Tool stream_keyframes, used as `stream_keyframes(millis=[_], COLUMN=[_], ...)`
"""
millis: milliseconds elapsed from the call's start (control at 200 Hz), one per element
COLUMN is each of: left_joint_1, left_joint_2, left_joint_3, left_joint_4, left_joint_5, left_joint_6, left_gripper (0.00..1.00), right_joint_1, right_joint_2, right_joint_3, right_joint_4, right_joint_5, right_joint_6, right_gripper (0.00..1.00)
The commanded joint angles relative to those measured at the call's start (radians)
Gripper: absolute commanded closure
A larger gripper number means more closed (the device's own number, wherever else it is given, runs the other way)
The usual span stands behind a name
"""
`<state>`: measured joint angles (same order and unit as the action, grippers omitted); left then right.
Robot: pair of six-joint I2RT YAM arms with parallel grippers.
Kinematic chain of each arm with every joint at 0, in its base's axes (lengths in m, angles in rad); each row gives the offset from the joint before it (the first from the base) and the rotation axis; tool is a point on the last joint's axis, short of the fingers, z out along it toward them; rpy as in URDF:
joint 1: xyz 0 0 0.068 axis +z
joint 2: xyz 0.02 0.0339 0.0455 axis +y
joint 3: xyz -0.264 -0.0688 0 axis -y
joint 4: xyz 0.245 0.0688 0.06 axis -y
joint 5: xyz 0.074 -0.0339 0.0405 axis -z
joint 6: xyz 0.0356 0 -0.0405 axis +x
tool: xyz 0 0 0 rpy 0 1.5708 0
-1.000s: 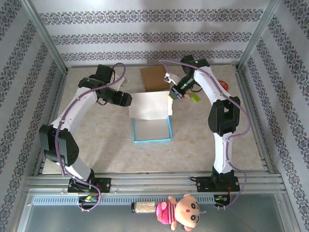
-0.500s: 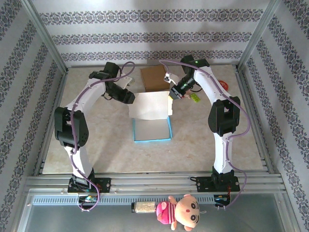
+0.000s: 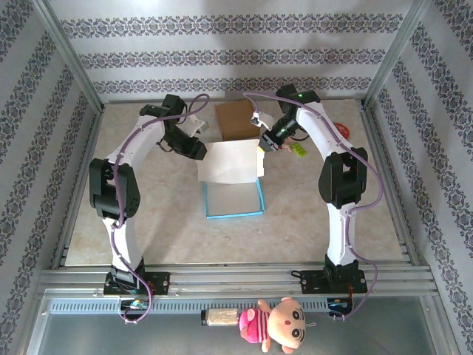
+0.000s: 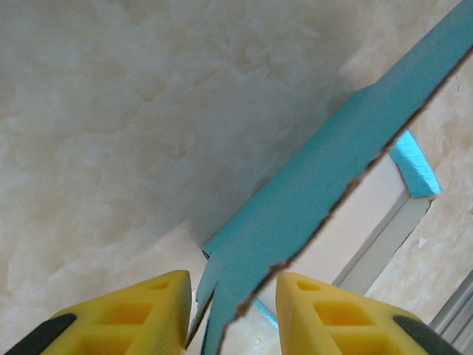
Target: Fold the paper box
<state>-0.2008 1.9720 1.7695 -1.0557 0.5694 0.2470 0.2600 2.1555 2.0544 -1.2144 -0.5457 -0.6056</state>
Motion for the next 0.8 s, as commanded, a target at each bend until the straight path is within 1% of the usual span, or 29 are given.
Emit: stream_keyframes(millis=[0,95,150,250,375,460,500,535,585,665,720,795], left_joint_1=[0.011,0.011,0.012,0.012,0.009,0.009,0.009,0.01,0.01,0.008,0.006,0.003], left_joint_2=[0.018,0.022,0.022,0.012,-0.024,-0.051,-0.063,-0.074,-0.094,-0.118,-0.135,-0.152], left_joint_3=[0.037,0.047,0.054,0.061,0.047,0.037,0.029,0.014,-0.018,-0.071,-0.115,-0.169], left_joint_4=[-0.074,-0.083,-0.085,-0.059,0.024,0.091,0.128,0.164,0.22,0.315,0.373,0.453], left_joint_5=[0.011,-0.01,-0.035,-0.102,-0.194,-0.266,-0.294,-0.315,-0.326,-0.335,-0.338,-0.344], left_joint_6=[0.025,0.016,0.004,-0.056,-0.197,-0.32,-0.386,-0.443,-0.513,-0.597,-0.637,-0.675], left_gripper=[0.72,0.84,0.87,0.92,0.93,0.93,0.93,0.93,0.93,0.93,0.92,0.91], right_joint_1=[0.015,0.017,0.023,0.036,0.069,0.1,0.113,0.121,0.128,0.137,0.14,0.14], right_joint_2=[-0.037,-0.039,-0.042,-0.059,-0.095,-0.124,-0.136,-0.148,-0.163,-0.19,-0.205,-0.217], right_joint_3=[-0.008,-0.008,-0.012,-0.026,-0.031,-0.05,-0.068,-0.085,-0.123,-0.191,-0.229,-0.261], right_joint_4=[0.006,0.012,0.024,0.072,0.16,0.255,0.307,0.348,0.412,0.514,0.571,0.624], right_joint_5=[0.019,0.03,0.044,0.071,0.134,0.224,0.267,0.277,0.29,0.317,0.334,0.331], right_joint_6=[0.004,0.011,0.021,0.076,0.211,0.34,0.425,0.482,0.56,0.669,0.754,0.866], right_gripper=[0.93,0.93,0.93,0.92,0.92,0.92,0.92,0.94,0.96,0.95,0.93,0.93])
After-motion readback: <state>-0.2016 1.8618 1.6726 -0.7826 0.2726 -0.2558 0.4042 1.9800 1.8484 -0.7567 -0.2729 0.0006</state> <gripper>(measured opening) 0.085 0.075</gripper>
